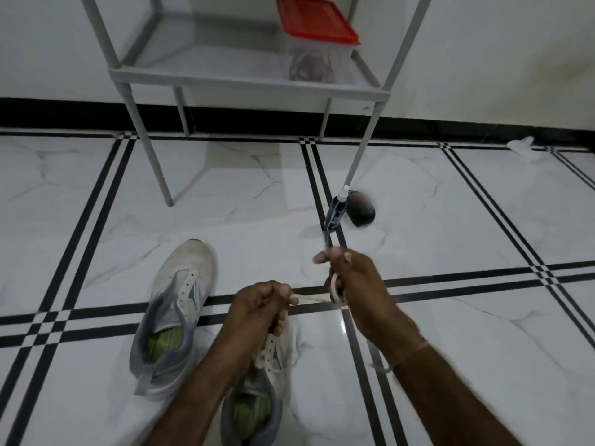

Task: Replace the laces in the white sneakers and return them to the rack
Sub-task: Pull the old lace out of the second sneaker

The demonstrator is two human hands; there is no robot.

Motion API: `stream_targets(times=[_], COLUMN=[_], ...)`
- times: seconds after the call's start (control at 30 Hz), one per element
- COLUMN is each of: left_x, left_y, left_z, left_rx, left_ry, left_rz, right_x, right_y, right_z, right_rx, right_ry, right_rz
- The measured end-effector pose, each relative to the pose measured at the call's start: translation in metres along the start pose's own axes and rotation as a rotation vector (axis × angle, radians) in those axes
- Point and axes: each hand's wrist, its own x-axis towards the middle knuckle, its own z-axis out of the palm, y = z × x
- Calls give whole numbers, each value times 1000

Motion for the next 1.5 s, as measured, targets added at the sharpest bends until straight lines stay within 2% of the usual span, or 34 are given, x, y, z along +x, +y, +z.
stream_targets(times=[0.1,0.2,0.3,0.37,0.47,0.53,0.67,0.87,0.9,0.93,1.0,1.03,1.1,1.13,1.17,1.23,1.33,1.37,1.43,1.5], left_x=[5,8,6,6,3,-1,2,4,4,4,4,3,-3,-7,-9,-5,6,10,13,14], left_y=[14,30,34,31,25,24,32,37,37,37,34,30,20,18,18,25,44,48,50,48], left_z=[3,8,19,22,24,25,26,21,21,22,21,18,14,14,15,20,29,30,29,26], left_rx=[-99,-38,22,96,214,195,173,406,385,342,233,207,215,212,192,153,166,174,172,158], left_ry=[3,106,204,214,147,124,151,96,75,62,55,45,-1,-22,-28,3,40,52,85,117], left_rz=[-7,59,118,151,150,142,188,316,308,287,204,157,65,26,5,22,90,99,101,112], right_x=[-13,-20,-23,-26,-27,-26,-26,-21,-22,-21,-15,-11,-6,-6,-9,-18,-24,-24,-19,-19], right_y=[17,22,23,21,10,3,0,2,0,-2,-8,-12,-15,-16,-13,-5,9,14,17,15], right_z=[17,33,43,46,40,30,26,24,23,22,16,9,-2,-6,-7,-4,5,8,7,6], right_rx=[-208,-161,-44,-8,134,162,44,-192,-162,-24,421,611,826,822,680,217,-178,-266,-422,-375], right_ry=[-104,-138,11,94,157,133,-138,-40,19,77,127,131,156,163,188,164,-96,-102,0,131], right_rz=[-171,-185,-227,-254,-118,-80,-150,-299,-266,-183,25,72,81,71,48,-52,-202,-250,-332,-354])
